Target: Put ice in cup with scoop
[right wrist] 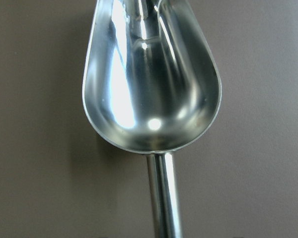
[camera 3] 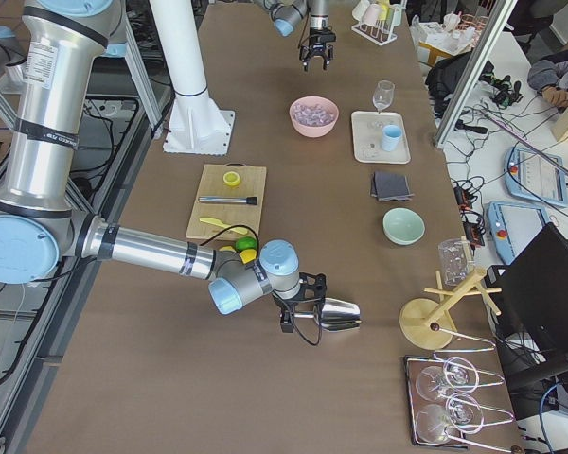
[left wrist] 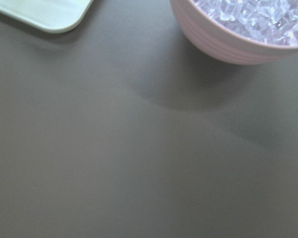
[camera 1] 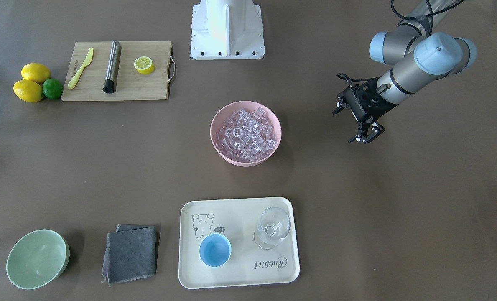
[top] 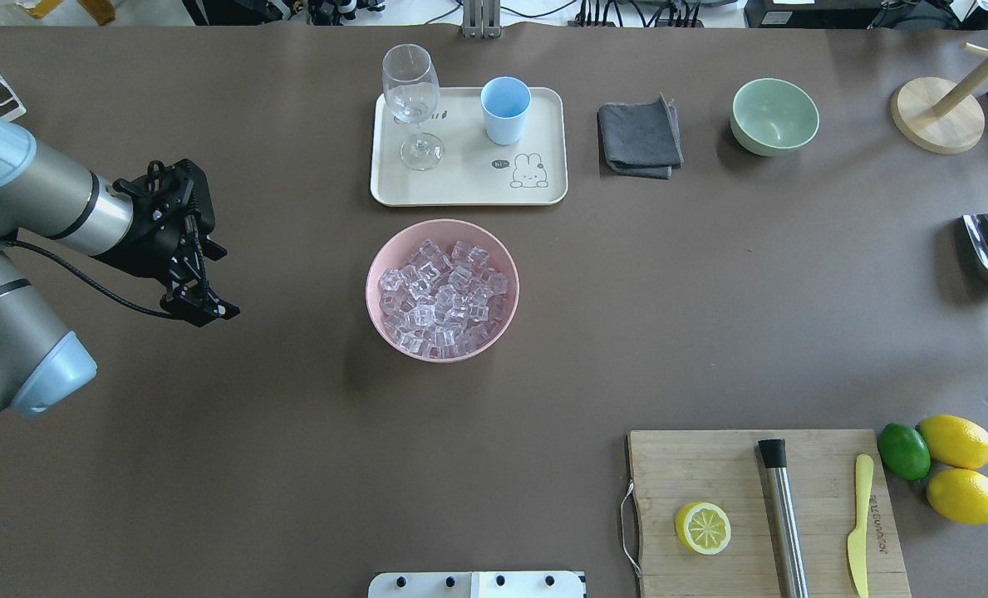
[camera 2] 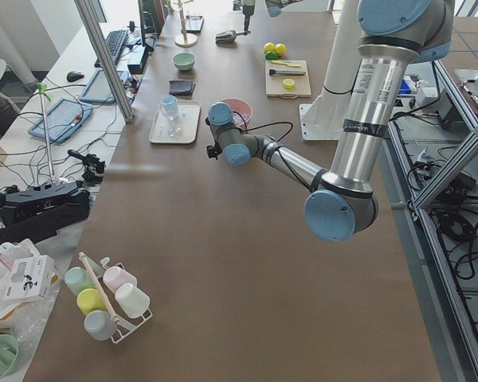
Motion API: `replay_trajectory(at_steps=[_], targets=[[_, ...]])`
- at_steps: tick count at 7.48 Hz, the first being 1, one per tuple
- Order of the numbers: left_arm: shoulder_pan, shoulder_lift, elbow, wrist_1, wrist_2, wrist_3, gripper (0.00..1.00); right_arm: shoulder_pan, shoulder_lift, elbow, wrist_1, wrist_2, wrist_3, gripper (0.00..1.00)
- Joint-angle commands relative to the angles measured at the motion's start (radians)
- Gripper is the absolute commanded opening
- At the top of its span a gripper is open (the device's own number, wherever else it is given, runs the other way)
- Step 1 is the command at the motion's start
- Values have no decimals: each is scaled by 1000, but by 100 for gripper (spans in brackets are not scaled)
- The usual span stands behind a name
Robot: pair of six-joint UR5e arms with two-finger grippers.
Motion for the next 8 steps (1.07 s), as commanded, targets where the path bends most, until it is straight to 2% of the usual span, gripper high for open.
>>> replay_trajectory(at_steps=[1,3,4,5,6,8], targets=[[91,-29,18,-106,102,1,99,-20,-1,-7,8,0,-3,72],[162,-98,55,-137,154,0,99,-29,-2,-7,8,-2,-1,60],[203,-98,56,-181,221,1,99,-31,-4,-7,8,-2,-1,54],[234,-96,56,-206,250,10,99,-32,-7,-7,10,-2,-1,47],[225,-92,73,-207,251,134,99,-32,-7,-7,10,-2,-3,38],[211,-98,85,-208,251,213,99,-32,-7,-7,10,-8,-1,38]])
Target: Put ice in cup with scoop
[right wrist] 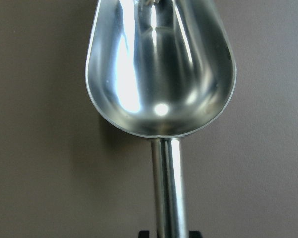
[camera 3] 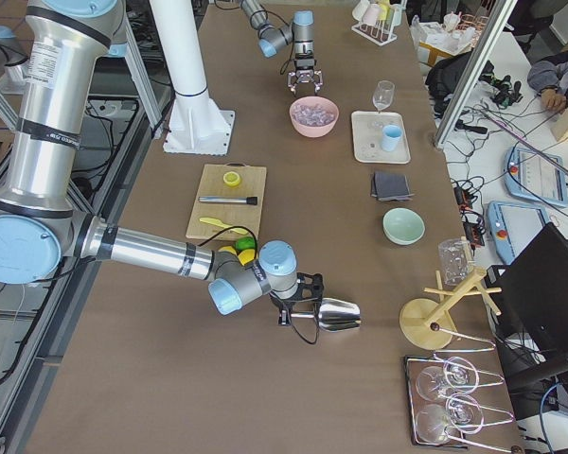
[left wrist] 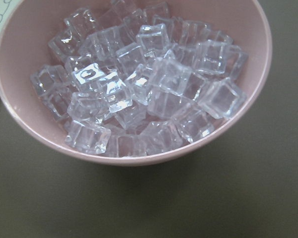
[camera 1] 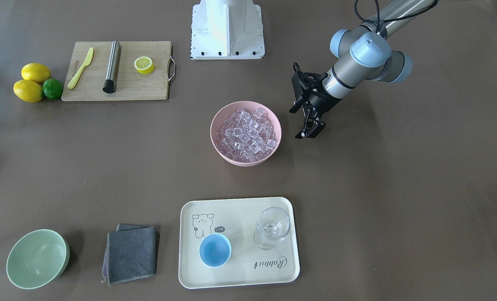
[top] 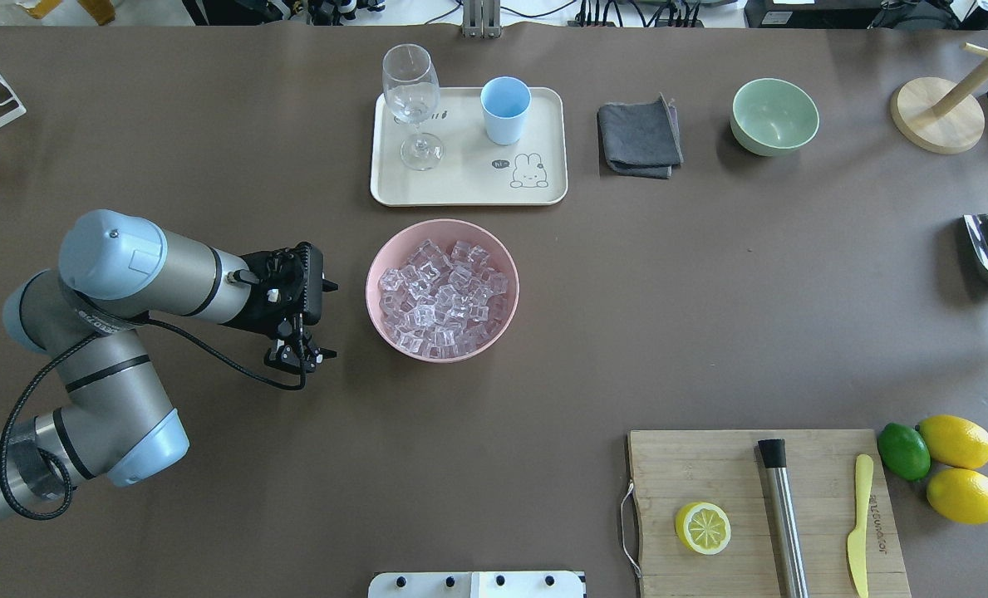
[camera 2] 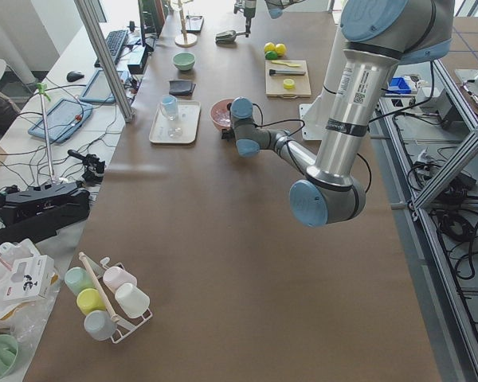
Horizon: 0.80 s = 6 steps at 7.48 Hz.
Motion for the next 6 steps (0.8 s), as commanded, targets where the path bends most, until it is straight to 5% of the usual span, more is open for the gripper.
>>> replay_trajectory(at_steps=[1,3,6], targets=[[-6,-6,11,-3,5,70,99,0,0,0,0,-11,1,36],[-10,-32,38,0,5,69,99,0,0,6,0,-23,-1,0],[-22,-80,98,4,0,22,99,7,-19,73,-9,33,-83,0]])
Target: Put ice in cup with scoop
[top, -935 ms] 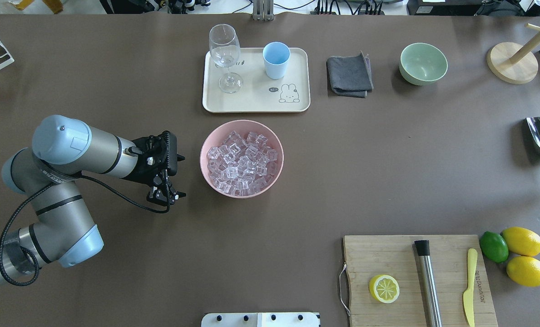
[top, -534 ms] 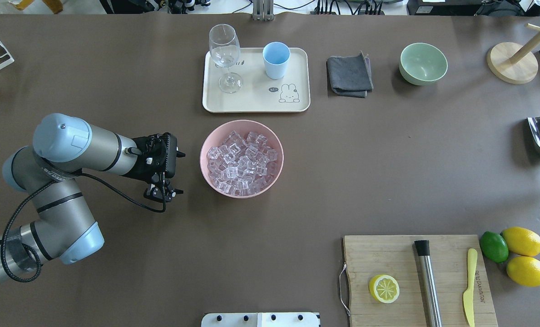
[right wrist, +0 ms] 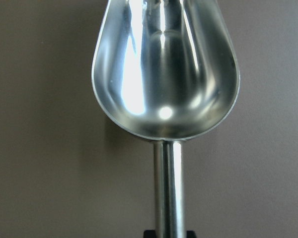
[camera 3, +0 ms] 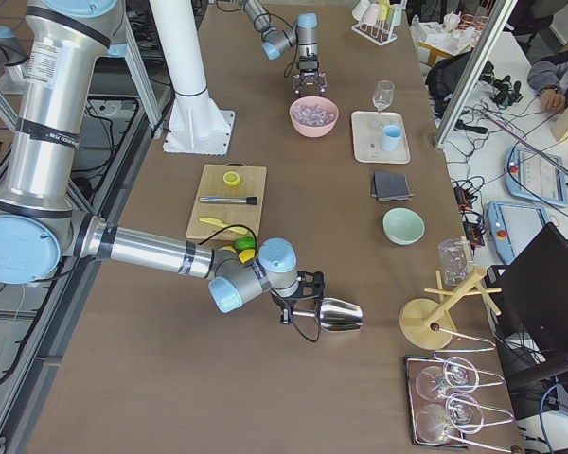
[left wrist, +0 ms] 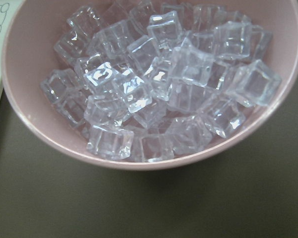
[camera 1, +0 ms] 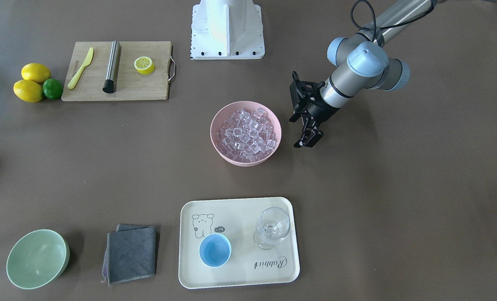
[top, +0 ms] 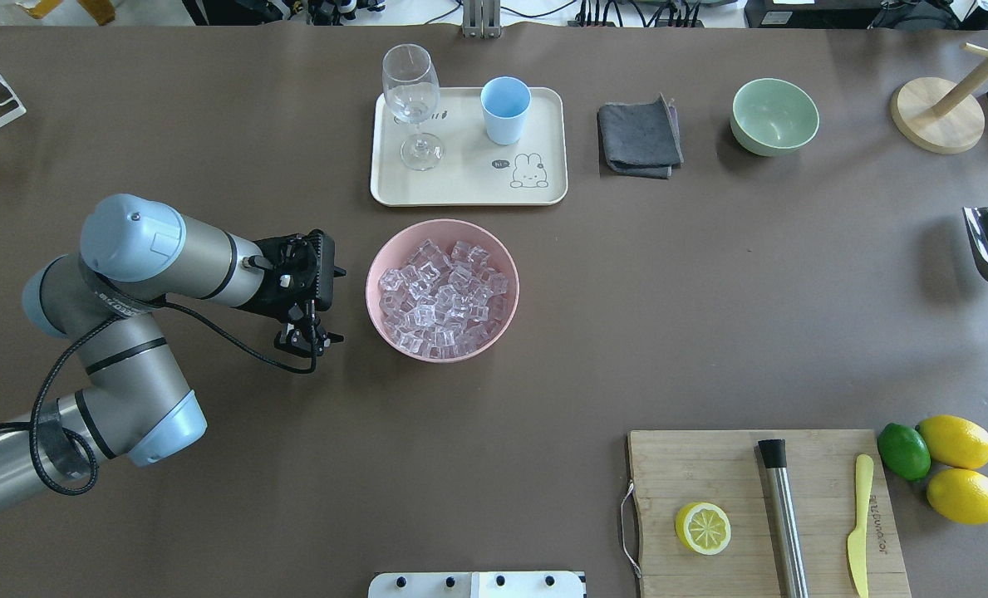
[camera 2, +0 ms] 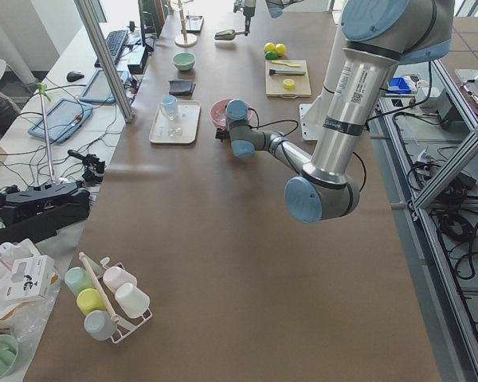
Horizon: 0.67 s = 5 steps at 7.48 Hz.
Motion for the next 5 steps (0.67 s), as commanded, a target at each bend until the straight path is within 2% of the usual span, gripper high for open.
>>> replay_trajectory(at_steps=[1,4,5], targets=[[-3,-37,40,5,-6,-74,99,9,-24,66,-6,92,-106,0],[1,-37,40,0,-32,-103,99,66,-76,215,-36,126,-321,0],[6,-39,40,-2,-30,-106,99,107,-66,287,-154,139,-411,0]])
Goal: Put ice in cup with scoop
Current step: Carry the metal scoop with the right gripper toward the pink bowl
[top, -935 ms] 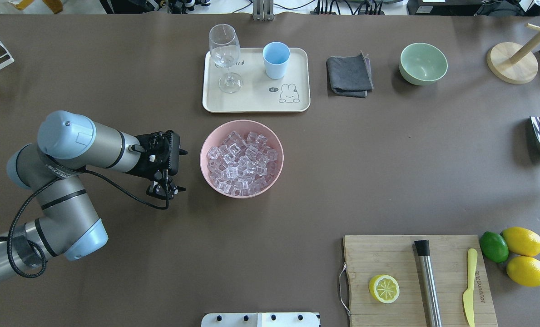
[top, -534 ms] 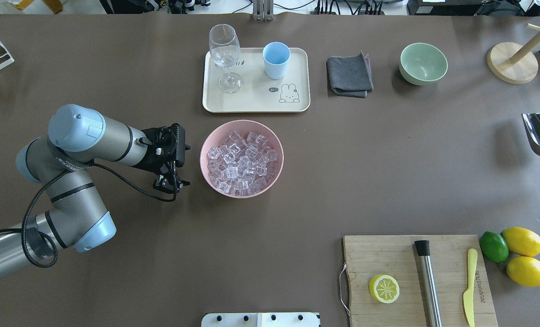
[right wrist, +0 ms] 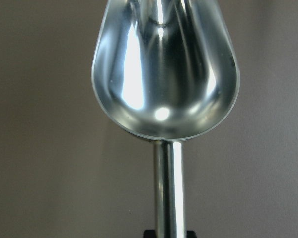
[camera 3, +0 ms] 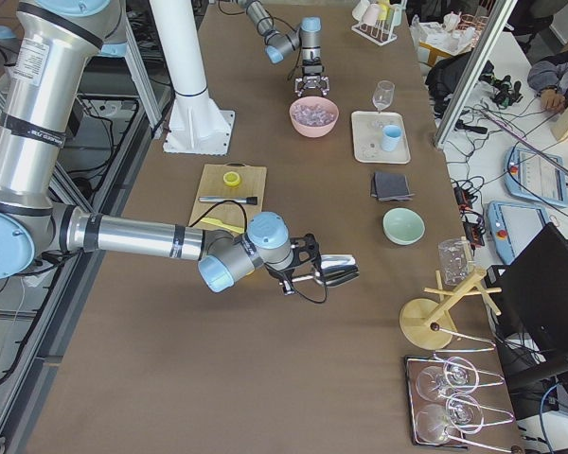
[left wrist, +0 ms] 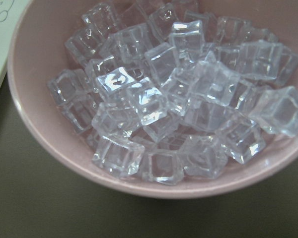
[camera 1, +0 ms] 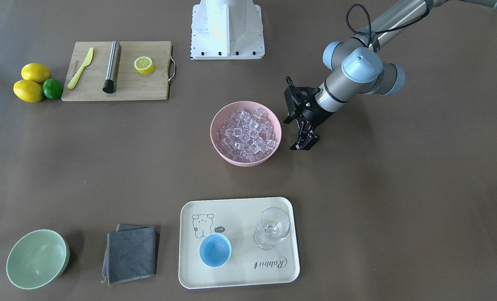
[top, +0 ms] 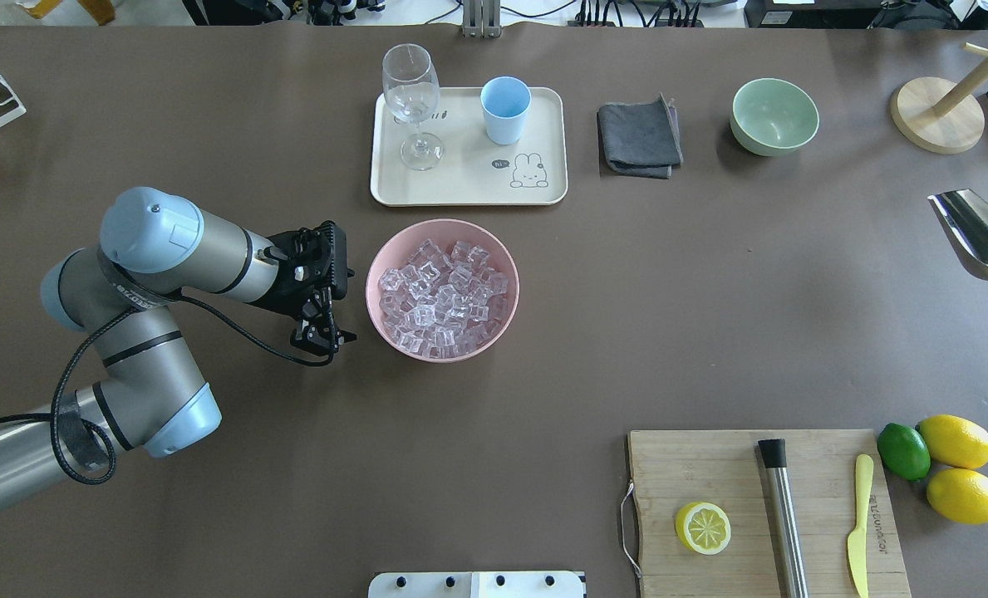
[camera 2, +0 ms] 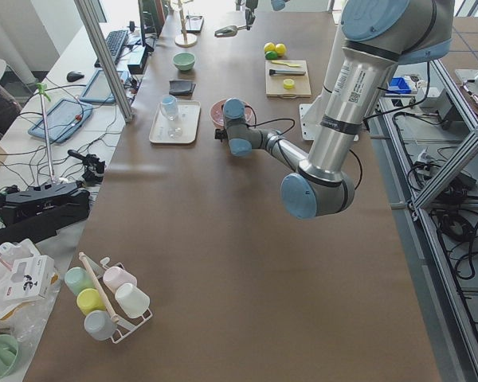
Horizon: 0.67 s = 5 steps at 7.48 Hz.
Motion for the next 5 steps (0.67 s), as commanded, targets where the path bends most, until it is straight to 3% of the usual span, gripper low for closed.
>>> replay_trajectory(at_steps=[1,2,4,5], targets=[[17,-3,1,-5,-1,-21,99,70,15,145,-212,16,-210,0],[20,-3,4,-6,2,-22,99,70,37,172,-253,2,-244,0],[23,-23,23,-6,5,-24,99,67,67,330,-511,-6,-423,0],[22,-34,37,-8,5,-24,99,26,148,372,-628,-36,-481,0]])
